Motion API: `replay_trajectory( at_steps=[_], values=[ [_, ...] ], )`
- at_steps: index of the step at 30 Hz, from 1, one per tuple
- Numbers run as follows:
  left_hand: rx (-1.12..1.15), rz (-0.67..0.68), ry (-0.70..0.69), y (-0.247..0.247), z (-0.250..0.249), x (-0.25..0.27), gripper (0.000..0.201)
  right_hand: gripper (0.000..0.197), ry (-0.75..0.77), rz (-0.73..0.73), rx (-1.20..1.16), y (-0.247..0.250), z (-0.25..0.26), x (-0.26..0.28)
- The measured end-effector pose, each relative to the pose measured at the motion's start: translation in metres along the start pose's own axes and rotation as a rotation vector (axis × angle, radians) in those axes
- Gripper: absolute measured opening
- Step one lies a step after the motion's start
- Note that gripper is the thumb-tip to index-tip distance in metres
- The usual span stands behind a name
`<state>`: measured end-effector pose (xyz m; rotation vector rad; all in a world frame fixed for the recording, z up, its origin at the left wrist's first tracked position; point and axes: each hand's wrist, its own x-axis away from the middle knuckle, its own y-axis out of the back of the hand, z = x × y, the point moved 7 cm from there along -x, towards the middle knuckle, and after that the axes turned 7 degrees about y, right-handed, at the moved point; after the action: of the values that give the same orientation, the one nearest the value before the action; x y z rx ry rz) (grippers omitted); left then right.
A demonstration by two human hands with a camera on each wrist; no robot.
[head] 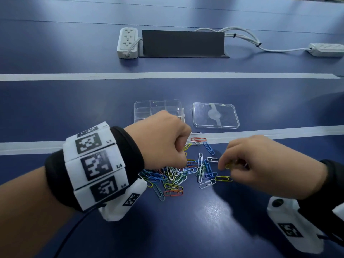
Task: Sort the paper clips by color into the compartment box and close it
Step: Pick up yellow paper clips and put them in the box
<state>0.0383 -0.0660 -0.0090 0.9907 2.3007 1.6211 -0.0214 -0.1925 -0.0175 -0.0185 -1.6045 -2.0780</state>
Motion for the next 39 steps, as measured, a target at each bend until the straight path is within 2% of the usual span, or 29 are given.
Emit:
replay_trajectory(
  at_steps=[2, 5, 11, 14, 17, 19, 23, 26, 31, 35, 39],
  values=[
    [0.017, 0.011, 0.011, 0.000, 0.002, 0.001, 0.027, 0.027, 0.033, 0.060, 0.128, -0.010, 0.007, 0.001],
    [0.033, -0.048, 0.026, 0.009, 0.011, 0.001, 0.022, 0.024, 0.032, 0.158, 0.259, -0.022, 0.014, 0.002],
    [0.072, -0.179, 0.091, 0.039, 0.039, 0.000, 0.008, 0.020, -0.025, 0.160, 0.289, -0.023, 0.014, 0.003],
    [0.039, -0.192, 0.113, 0.044, 0.050, 0.000, 0.013, 0.015, -0.049, 0.129, 0.251, -0.014, 0.015, 0.002],
    [-0.028, -0.228, 0.123, 0.045, 0.055, -0.002, 0.018, 0.026, -0.068, 0.076, 0.254, 0.010, 0.019, -0.002],
    [-0.060, -0.255, 0.132, 0.045, 0.058, -0.005, 0.023, 0.029, -0.027, 0.022, 0.243, 0.029, 0.030, -0.010],
    [-0.086, -0.250, 0.181, 0.042, 0.066, -0.008, 0.024, 0.025, 0.083, -0.156, 0.097, 0.056, 0.059, -0.045],
    [-0.098, -0.257, 0.204, 0.042, 0.071, -0.008, 0.023, 0.025, 0.101, -0.258, -0.002, 0.058, 0.069, -0.089],
    [-0.090, -0.245, 0.257, 0.043, 0.080, 0.000, 0.021, 0.022, 0.071, -0.270, -0.083, 0.049, 0.076, -0.139],
    [-0.048, -0.273, 0.301, 0.047, 0.093, 0.009, 0.029, 0.015, 0.050, -0.230, -0.100, 0.048, 0.079, -0.150],
    [-0.034, -0.286, 0.305, 0.050, 0.095, 0.014, 0.024, 0.017, 0.070, -0.197, -0.129, 0.048, 0.087, -0.149]
  ],
)
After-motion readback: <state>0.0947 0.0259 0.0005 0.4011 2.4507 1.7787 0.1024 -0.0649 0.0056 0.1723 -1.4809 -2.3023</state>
